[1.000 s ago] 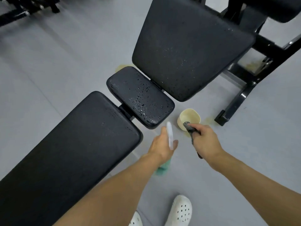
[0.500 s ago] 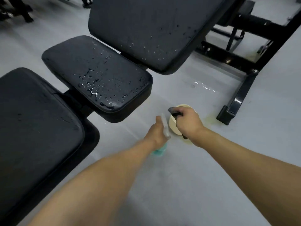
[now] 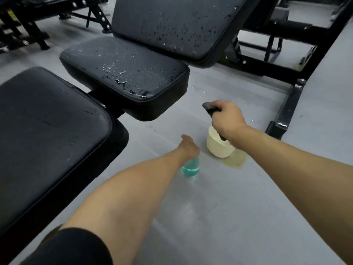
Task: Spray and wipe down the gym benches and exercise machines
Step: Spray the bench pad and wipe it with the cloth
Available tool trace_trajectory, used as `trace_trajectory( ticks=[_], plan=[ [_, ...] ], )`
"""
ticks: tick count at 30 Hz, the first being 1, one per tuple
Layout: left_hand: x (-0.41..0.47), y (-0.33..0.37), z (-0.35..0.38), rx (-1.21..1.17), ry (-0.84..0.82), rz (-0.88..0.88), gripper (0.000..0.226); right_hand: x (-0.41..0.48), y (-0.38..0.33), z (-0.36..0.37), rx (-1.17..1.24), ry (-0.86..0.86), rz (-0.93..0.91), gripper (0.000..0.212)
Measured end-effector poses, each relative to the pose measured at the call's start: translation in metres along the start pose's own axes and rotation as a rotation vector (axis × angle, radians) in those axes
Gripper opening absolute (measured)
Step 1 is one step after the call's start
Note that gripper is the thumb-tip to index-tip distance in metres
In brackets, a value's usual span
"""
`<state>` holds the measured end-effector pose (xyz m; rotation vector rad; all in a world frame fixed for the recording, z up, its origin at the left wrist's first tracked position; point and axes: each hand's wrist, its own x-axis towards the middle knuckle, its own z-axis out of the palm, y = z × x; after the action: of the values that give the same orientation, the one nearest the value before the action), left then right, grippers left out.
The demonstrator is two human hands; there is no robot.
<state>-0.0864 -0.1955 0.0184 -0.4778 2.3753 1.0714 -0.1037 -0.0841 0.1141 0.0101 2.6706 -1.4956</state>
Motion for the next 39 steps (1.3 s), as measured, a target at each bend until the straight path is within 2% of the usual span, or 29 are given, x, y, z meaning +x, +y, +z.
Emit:
trace_trajectory(
  ticks=[2,6,10,14,16,19,22,25,30,35,39],
  plan=[
    [-0.018,0.021,-0.016,0.129,0.016,0.059,0.076,-0.01,-0.018,-0.009,-0.032,0.098,-0.056,0.045],
    [-0.062,0.069,-0.054,0.281,0.015,0.316,0.046,-0.022,-0.074,-0.036,-0.035,0.299,-0.197,0.034],
    [-0.118,0.111,-0.11,0.373,0.033,0.568,0.041,-0.011,-0.143,-0.053,-0.06,0.286,-0.264,0.035],
    [-0.16,0.112,-0.194,0.359,0.174,0.746,0.039,0.005,-0.195,-0.045,-0.099,0.281,-0.317,0.031],
    [-0.16,0.091,-0.238,0.392,0.303,0.732,0.039,0.015,-0.211,-0.03,-0.108,0.256,-0.337,0.03],
    [-0.147,0.045,-0.295,0.366,0.496,0.56,0.033,0.028,-0.229,0.004,-0.158,0.117,-0.39,0.028],
    [-0.121,0.003,-0.33,0.412,0.588,0.321,0.06,0.039,-0.239,0.039,-0.181,-0.033,-0.452,0.027],
    [-0.085,-0.032,-0.343,0.391,0.522,0.181,0.071,0.057,-0.243,0.072,-0.239,-0.134,-0.501,0.032],
    [-0.085,-0.042,-0.348,0.384,0.417,0.227,0.075,0.105,-0.251,0.115,-0.346,-0.176,-0.582,0.033],
    [-0.085,-0.053,-0.356,0.504,0.237,0.249,0.12,0.142,-0.258,0.15,-0.478,-0.196,-0.641,0.025],
    [-0.075,-0.063,-0.357,0.518,0.248,0.31,0.137,0.157,-0.263,0.166,-0.734,-0.193,-0.7,0.031]
  ],
)
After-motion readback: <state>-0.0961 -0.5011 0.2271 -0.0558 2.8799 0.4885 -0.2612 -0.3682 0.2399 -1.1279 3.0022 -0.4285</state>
